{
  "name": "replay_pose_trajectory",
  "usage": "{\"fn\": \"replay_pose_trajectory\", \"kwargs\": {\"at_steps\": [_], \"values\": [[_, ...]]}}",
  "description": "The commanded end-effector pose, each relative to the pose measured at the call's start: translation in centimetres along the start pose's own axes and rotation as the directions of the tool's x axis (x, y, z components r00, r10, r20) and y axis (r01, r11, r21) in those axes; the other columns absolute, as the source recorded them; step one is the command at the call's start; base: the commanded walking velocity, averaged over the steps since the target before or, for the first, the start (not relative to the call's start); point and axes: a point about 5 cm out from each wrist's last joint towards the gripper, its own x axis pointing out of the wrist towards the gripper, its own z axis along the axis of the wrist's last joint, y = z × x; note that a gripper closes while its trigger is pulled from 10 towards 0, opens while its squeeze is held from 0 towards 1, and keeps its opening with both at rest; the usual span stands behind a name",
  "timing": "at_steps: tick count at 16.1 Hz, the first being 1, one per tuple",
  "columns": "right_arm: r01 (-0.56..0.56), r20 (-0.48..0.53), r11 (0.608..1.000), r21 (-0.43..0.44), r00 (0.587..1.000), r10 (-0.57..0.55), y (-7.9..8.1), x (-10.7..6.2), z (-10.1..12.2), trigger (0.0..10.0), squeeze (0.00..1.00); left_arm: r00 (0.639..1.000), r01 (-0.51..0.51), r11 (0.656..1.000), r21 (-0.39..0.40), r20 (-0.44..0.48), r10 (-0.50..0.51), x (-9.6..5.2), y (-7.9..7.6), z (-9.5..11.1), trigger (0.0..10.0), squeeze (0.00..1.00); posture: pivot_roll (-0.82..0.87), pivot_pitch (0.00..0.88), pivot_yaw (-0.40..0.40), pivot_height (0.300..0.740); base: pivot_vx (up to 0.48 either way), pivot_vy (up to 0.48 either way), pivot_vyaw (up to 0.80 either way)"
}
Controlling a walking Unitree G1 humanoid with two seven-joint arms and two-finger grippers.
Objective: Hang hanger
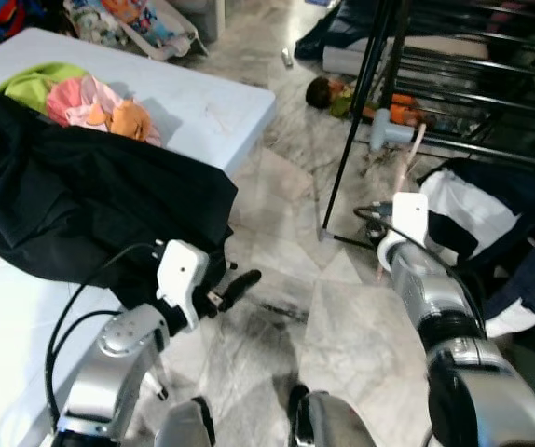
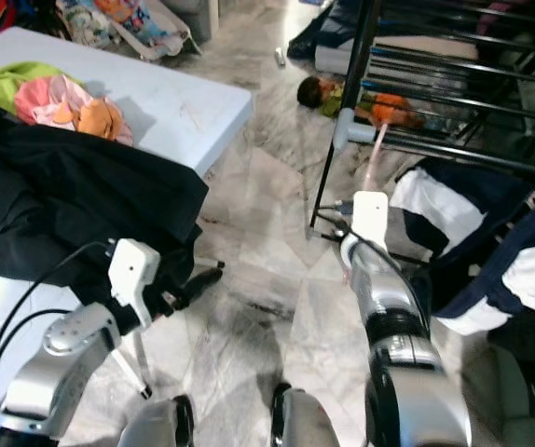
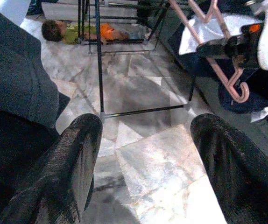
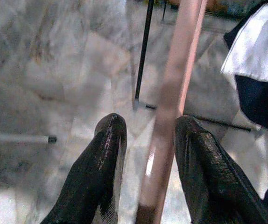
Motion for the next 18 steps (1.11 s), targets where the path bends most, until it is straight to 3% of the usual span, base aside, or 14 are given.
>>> {"fn": "replay_pose_trajectory", "kwargs": {"at_steps": [1, 2, 3, 9, 12, 14, 18], "values": [[-0.021, 0.082, 0.999, 0.025, 0.996, 0.018, -0.2, -0.5, 1.1, 10.0, 1.00, 1.000, -0.011, 1.000, 0.020, -0.004, 0.011, -0.1, -0.2, -0.1, 10.0, 0.00, -0.04, 0.126, -0.023, 0.740, 0.000, 0.000, 0.00], [-0.021, 0.109, 1.000, 0.022, 0.994, 0.019, -0.4, -0.8, 1.2, 10.0, 1.00, 1.000, -0.020, 0.999, 0.026, -0.003, 0.020, -0.1, -0.1, -0.1, 10.0, 0.00, -0.04, 0.126, -0.023, 0.740, 0.000, 0.000, 0.00], [-0.012, 0.176, 1.000, -0.006, 0.984, 0.012, -1.2, -2.3, 1.3, 10.0, 1.00, 0.999, -0.055, 0.998, 0.031, 0.000, 0.055, -0.2, 0.0, -0.2, 10.0, 0.00, -0.05, 0.123, -0.026, 0.740, 0.000, 0.000, 0.00], [0.052, 0.255, 0.998, 0.036, 0.965, -0.059, -2.7, -7.3, 0.4, 10.0, 1.00, 0.996, -0.086, 0.996, 0.017, 0.005, 0.085, -0.2, 0.0, -0.5, 10.0, 0.00, -0.08, 0.115, -0.014, 0.740, 0.000, 0.000, 0.00], [0.056, 0.284, 0.998, 0.022, 0.957, -0.060, -2.5, -8.3, 0.5, 10.0, 1.00, 0.997, -0.079, 0.996, 0.029, 0.007, 0.079, 0.1, 0.2, -0.3, 10.0, 0.00, -0.08, 0.110, -0.007, 0.740, 0.000, 0.000, 0.00], [0.082, 0.295, 0.995, 0.062, 0.951, -0.096, -3.0, -9.1, 0.7, 10.0, 1.00, 0.997, -0.082, 0.996, 0.038, 0.008, 0.082, 0.1, 0.4, -0.2, 10.0, 0.00, -0.08, 0.108, -0.003, 0.740, 0.000, 0.000, 0.00], [0.083, 0.422, 0.996, 0.043, 0.902, -0.093, -3.1, -10.1, 3.1, 10.0, 1.00, 0.996, -0.088, 0.994, 0.060, 0.001, 0.088, 0.0, 0.6, -0.3, 10.0, 0.00, -0.08, 0.107, 0.004, 0.740, 0.000, 0.000, 0.00]]}}
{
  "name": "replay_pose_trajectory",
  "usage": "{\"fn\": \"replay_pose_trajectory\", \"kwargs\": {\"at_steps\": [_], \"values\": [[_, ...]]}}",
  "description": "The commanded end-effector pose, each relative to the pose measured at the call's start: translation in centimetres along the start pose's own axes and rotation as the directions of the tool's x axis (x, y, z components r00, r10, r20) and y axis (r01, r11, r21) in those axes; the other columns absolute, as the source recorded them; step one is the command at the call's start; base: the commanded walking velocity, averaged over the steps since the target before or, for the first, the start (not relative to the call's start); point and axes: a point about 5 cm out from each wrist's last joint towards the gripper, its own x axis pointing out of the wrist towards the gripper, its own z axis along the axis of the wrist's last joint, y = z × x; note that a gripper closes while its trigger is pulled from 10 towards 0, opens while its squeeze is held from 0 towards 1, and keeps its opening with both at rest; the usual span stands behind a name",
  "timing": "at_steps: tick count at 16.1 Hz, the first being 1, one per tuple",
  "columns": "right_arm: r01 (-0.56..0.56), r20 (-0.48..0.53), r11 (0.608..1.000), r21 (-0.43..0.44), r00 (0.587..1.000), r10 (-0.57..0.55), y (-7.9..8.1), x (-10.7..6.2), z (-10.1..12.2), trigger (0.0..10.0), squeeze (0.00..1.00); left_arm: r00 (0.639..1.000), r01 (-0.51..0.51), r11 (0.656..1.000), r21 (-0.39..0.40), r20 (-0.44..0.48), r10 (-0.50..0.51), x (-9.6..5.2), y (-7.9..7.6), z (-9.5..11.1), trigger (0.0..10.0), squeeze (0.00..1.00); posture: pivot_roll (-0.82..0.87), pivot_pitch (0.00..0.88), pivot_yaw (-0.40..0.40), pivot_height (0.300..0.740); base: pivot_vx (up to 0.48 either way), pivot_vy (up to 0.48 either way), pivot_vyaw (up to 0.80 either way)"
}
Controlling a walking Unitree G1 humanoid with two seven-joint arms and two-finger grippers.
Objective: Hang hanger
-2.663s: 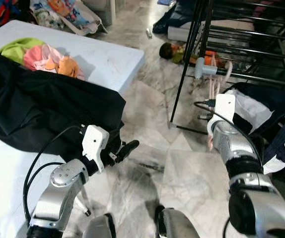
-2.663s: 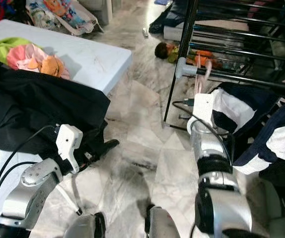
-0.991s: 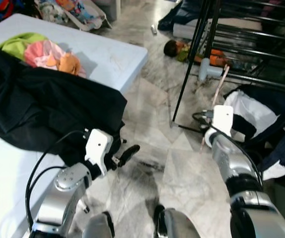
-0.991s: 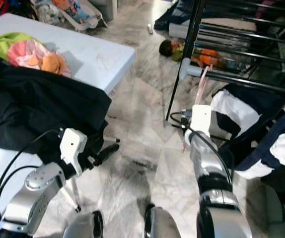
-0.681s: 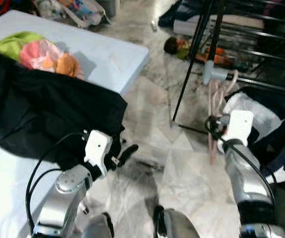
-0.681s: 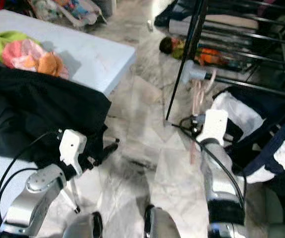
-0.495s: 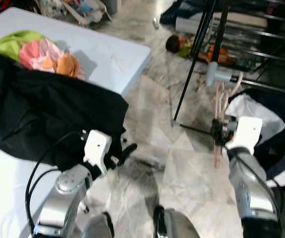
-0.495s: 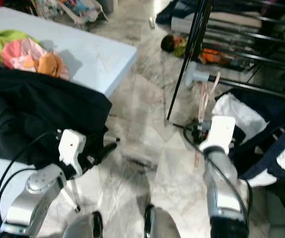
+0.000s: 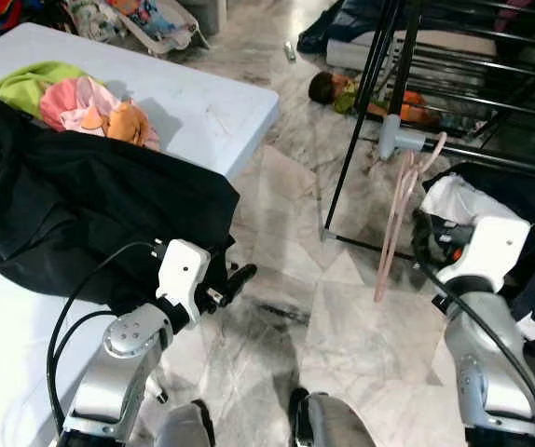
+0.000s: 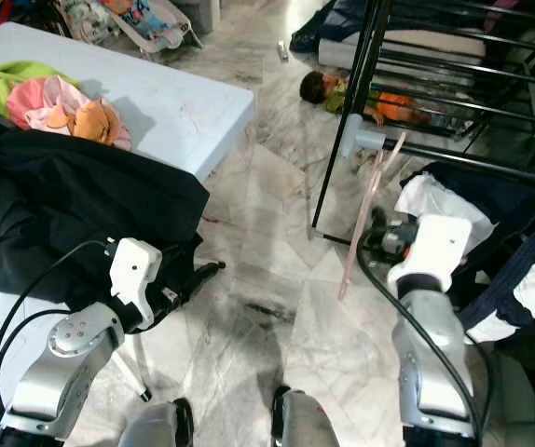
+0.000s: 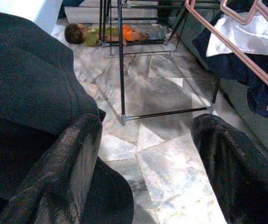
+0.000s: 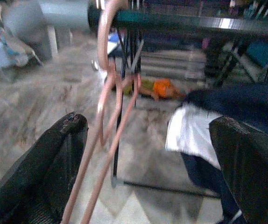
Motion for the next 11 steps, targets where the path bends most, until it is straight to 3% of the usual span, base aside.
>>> {"fn": "replay_pose_trajectory", "kwargs": {"at_steps": [1, 2, 3, 4, 9, 10, 11], "values": [[-0.014, 0.022, 1.000, 0.009, 1.000, 0.014, 0.2, 0.0, 0.6, 10.0, 1.00, 1.000, -0.004, 1.000, 0.015, -0.017, 0.005, -0.1, 0.2, -0.3, 10.0, 0.00, -0.08, 0.106, 0.005, 0.740, 0.000, 0.000, 0.00], [-0.048, 0.026, 0.999, -0.021, 0.998, 0.049, 0.9, 0.1, 0.8, 10.0, 0.66, 1.000, 0.001, 1.000, 0.022, -0.014, -0.001, 0.1, 0.1, -0.1, 10.0, 0.00, -0.08, 0.106, 0.005, 0.740, 0.000, 0.000, 0.00], [-0.046, 0.024, 0.999, -0.022, 0.999, 0.046, 0.9, 0.1, 0.7, 10.0, 0.66, 1.000, 0.001, 1.000, 0.022, -0.014, -0.001, 0.1, 0.1, -0.1, 10.0, 0.00, -0.08, 0.106, 0.005, 0.740, 0.000, 0.000, 0.00], [-0.057, -0.008, 0.998, -0.010, 0.998, 0.057, 1.2, 0.1, 0.3, 10.0, 0.00, 1.000, 0.001, 1.000, 0.025, -0.011, 0.000, 0.2, 0.2, 0.0, 10.0, 0.00, -0.07, 0.104, 0.005, 0.740, -0.244, 0.000, 0.00], [-0.043, -0.036, 0.998, -0.039, 0.998, 0.042, 2.1, 0.9, 0.1, 10.0, 0.00, 1.000, -0.002, 1.000, 0.031, -0.009, 0.002, 0.3, 0.4, 0.1, 10.0, 0.00, -0.06, 0.105, 0.004, 0.740, -0.271, 0.000, 0.00], [-0.097, -0.033, 0.995, 0.037, 0.995, 0.098, 2.7, 0.9, 0.1, 10.0, 0.00, 1.000, -0.001, 0.999, 0.032, -0.008, 0.001, 0.3, 0.4, 0.1, 10.0, 0.00, -0.06, 0.108, 0.002, 0.740, -0.274, 0.000, 0.00], [-0.073, -0.048, 0.996, 0.050, 0.996, 0.076, 2.9, 0.9, 0.1, 10.0, 0.00, 1.000, 0.000, 0.999, 0.033, -0.010, 0.000, 0.4, 0.2, 0.1, 10.0, 0.00, -0.07, 0.107, 0.000, 0.740, -0.368, 0.000, 0.00]]}}
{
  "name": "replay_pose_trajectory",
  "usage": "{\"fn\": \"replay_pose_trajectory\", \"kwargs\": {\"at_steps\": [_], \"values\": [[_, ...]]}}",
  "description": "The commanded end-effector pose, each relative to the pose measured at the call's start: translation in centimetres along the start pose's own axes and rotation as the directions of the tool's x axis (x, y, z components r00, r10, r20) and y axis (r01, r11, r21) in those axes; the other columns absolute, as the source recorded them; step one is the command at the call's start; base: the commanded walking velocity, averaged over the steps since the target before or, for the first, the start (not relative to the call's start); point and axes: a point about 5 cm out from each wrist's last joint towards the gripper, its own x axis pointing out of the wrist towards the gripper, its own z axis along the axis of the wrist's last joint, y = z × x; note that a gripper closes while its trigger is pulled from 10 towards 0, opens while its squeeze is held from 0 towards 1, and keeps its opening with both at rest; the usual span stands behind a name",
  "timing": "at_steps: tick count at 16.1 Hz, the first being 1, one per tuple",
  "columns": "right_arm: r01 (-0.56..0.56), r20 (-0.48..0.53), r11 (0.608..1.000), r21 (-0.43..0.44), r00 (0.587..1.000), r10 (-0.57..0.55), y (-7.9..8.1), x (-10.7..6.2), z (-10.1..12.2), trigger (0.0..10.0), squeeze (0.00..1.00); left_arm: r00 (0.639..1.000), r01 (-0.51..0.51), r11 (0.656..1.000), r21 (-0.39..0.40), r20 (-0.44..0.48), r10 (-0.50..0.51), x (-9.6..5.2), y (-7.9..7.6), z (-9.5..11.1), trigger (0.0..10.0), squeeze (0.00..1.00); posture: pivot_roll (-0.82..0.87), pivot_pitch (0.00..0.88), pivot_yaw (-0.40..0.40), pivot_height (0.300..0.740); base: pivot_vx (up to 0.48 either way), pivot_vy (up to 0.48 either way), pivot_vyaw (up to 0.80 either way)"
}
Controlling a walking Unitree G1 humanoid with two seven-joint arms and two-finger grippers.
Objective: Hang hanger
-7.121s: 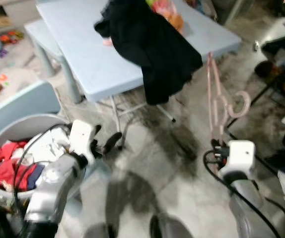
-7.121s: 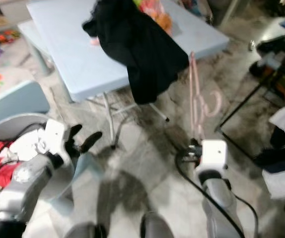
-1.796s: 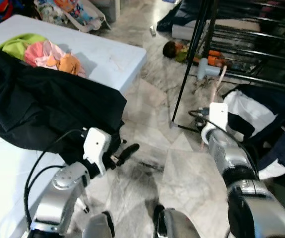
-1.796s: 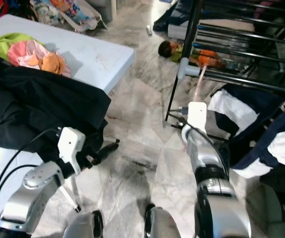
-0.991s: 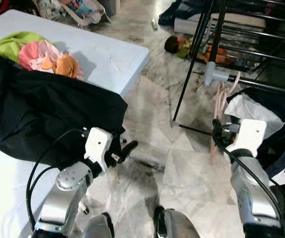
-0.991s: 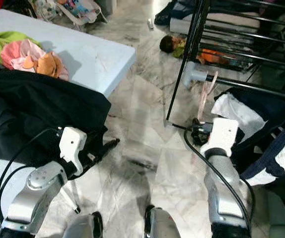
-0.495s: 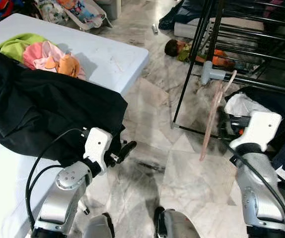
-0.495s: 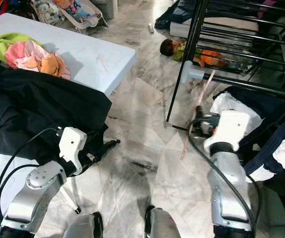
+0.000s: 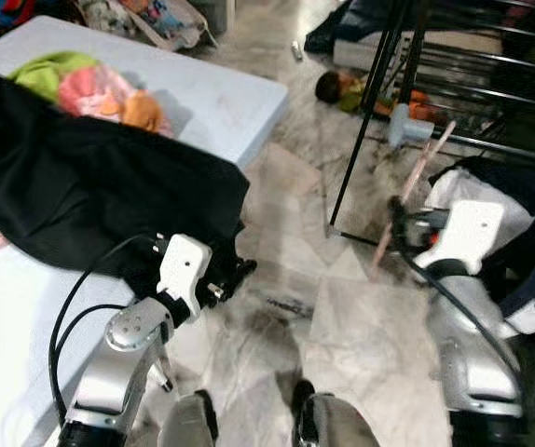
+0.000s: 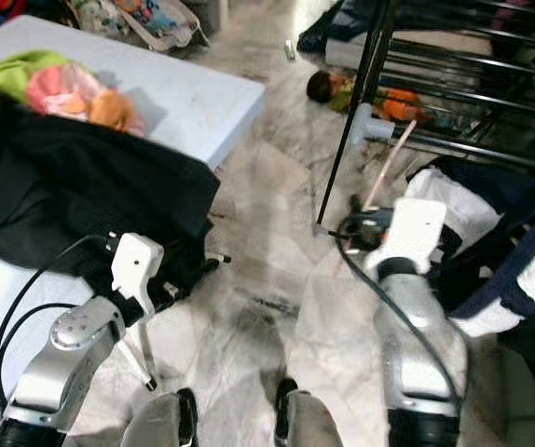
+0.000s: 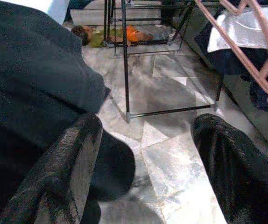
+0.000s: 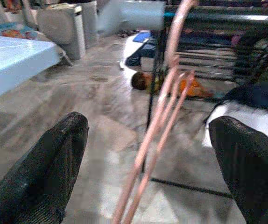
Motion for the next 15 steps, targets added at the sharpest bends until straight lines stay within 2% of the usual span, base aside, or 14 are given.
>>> {"fn": "replay_pose_trajectory", "kwargs": {"at_steps": [1, 3, 5, 6, 9, 10, 13, 14, 15], "values": [[-0.019, 0.001, 1.000, -0.015, 1.000, 0.019, 0.0, 0.1, 0.2, 10.0, 0.00, 1.000, 0.003, 1.000, 0.007, -0.012, -0.003, -0.1, -0.2, -0.3, 10.0, 0.00, -0.07, 0.106, -0.002, 0.740, -0.394, 0.000, 0.00], [-0.008, -0.009, 0.998, -0.055, 1.000, 0.007, 0.1, 0.1, 0.0, 10.0, 0.00, 1.000, 0.003, 1.000, 0.007, -0.011, -0.003, 0.0, -0.3, -0.3, 10.0, 0.00, -0.06, 0.105, -0.007, 0.740, -0.322, 0.000, 0.00], [-0.041, -0.011, 0.999, -0.028, 0.999, 0.040, 0.3, 0.2, 0.0, 10.0, 0.00, 1.000, -0.002, 1.000, 0.010, -0.009, 0.002, -0.1, -0.1, -0.3, 10.0, 0.00, -0.06, 0.104, -0.009, 0.740, -0.296, 0.000, 0.00], [-0.047, -0.005, 0.998, -0.041, 0.999, 0.046, 0.3, 0.2, 0.1, 10.0, 0.00, 1.000, -0.004, 1.000, 0.011, -0.009, 0.004, -0.1, -0.1, -0.3, 10.0, 0.00, -0.06, 0.104, -0.009, 0.740, -0.262, 0.000, 0.00], [-0.083, 0.004, 0.996, -0.024, 0.997, 0.083, 0.7, 0.3, 0.3, 10.0, 0.00, 1.000, -0.007, 1.000, 0.015, -0.004, 0.007, -0.1, -0.1, -0.3, 10.0, 0.00, -0.06, 0.104, -0.009, 0.740, 0.000, 0.000, 0.00], [-0.105, 0.008, 0.994, -0.023, 0.994, 0.105, 1.0, 0.2, 0.4, 10.0, 0.00, 1.000, -0.028, 0.999, 0.018, -0.002, 0.028, 0.0, 0.1, -0.3, 10.0, 0.00, -0.06, 0.104, -0.009, 0.740, 0.000, 0.000, 0.80], [-0.165, 0.025, 0.986, 0.004, 0.986, 0.165, 1.8, 0.0, 0.7, 10.0, 0.00, 0.984, -0.174, 0.984, 0.027, 0.030, 0.173, 0.1, 2.0, -0.1, 10.0, 0.00, -0.05, 0.103, -0.014, 0.740, 0.000, 0.000, 0.80], [-0.189, 0.043, 0.982, 0.007, 0.981, 0.189, 2.2, 0.1, 1.1, 10.0, 0.00, 0.963, -0.265, 0.964, 0.033, 0.054, 0.263, 0.0, 3.2, 0.3, 10.0, 0.00, -0.05, 0.108, -0.015, 0.740, 0.000, 0.000, 0.80], [-0.199, 0.051, 0.980, 0.001, 0.979, 0.199, 2.3, 0.2, 1.2, 10.0, 0.00, 0.954, -0.297, 0.954, 0.037, 0.064, 0.294, 0.0, 3.6, 0.5, 10.0, 0.00, -0.05, 0.108, -0.015, 0.740, 0.000, 0.000, 0.80]]}}
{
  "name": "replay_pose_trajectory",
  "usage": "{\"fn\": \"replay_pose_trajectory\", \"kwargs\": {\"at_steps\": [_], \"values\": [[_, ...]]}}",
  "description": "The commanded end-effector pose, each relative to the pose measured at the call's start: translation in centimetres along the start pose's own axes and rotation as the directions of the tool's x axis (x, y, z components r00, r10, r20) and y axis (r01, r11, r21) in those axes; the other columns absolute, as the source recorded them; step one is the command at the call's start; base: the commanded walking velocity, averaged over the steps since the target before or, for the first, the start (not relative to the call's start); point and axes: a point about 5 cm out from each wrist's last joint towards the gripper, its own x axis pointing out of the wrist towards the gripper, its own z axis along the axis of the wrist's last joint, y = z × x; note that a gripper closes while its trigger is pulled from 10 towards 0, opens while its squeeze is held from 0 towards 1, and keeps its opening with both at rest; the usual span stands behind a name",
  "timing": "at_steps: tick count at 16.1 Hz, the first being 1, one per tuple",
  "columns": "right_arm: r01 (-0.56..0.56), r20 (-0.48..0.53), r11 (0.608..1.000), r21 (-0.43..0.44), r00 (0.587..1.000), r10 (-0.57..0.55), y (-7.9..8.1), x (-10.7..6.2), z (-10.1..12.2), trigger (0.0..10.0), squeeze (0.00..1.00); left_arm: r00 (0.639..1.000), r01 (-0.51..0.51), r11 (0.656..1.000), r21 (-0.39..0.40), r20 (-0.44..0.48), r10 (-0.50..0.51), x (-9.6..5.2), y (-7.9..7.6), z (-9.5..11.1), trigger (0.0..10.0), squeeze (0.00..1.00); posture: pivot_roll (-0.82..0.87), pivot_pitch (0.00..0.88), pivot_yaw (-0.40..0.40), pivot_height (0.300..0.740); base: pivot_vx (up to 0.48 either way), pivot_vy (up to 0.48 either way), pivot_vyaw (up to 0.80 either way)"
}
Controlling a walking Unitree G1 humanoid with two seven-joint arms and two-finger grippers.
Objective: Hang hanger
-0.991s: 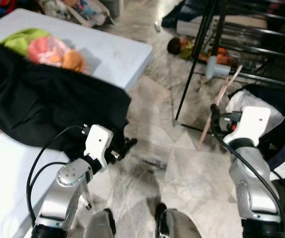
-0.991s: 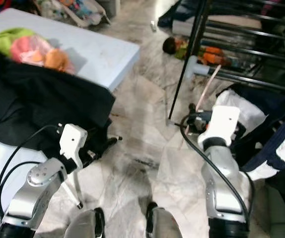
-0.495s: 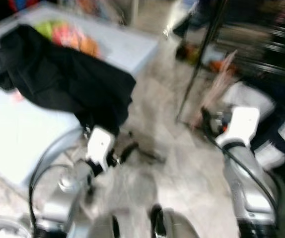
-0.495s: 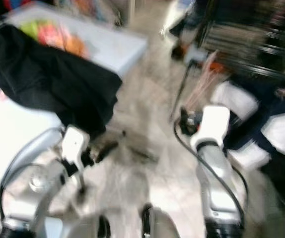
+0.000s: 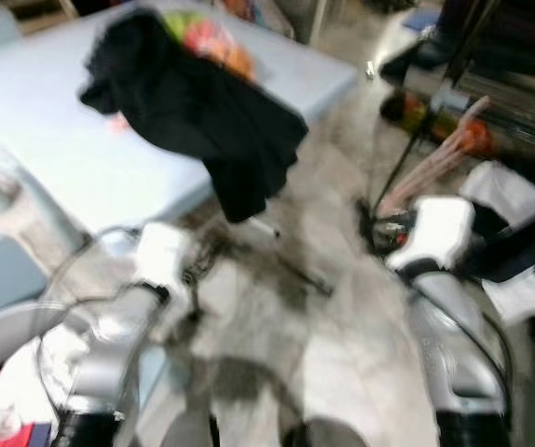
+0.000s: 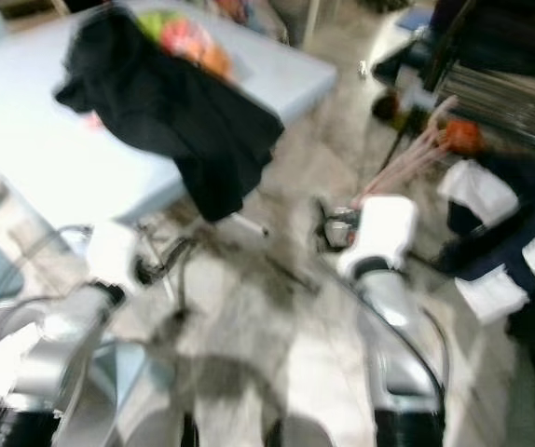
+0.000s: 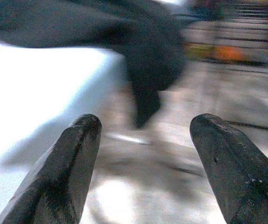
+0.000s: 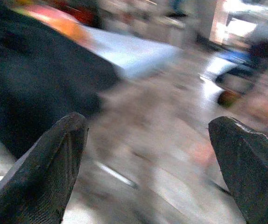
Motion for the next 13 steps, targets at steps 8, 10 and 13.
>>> {"fn": "replay_pose_trajectory", "kwargs": {"at_steps": [8, 10, 13], "values": [[-0.083, 0.040, 0.996, -0.014, 0.996, 0.083, 0.7, 0.2, 0.8, 10.0, 0.00, 0.986, -0.159, 0.987, 0.037, 0.045, 0.158, 0.4, 1.4, 0.2, 10.0, 0.00, -0.05, 0.114, -0.019, 0.740, 0.000, 0.000, 0.80], [-0.095, 0.040, 0.995, -0.013, 0.995, 0.095, 0.8, 0.1, 0.8, 10.0, 0.00, 0.982, -0.182, 0.983, 0.038, 0.049, 0.180, 0.4, 1.6, 0.1, 10.0, 0.00, -0.05, 0.114, -0.019, 0.740, 0.000, 0.000, 0.79], [-0.105, 0.041, 0.994, -0.012, 0.994, 0.105, 1.0, 0.1, 0.8, 10.0, 0.00, 0.965, -0.256, 0.967, 0.011, 0.062, 0.255, 0.1, 2.7, 0.2, 10.0, 0.00, -0.05, 0.114, -0.018, 0.740, 0.000, 0.000, 0.79]]}}
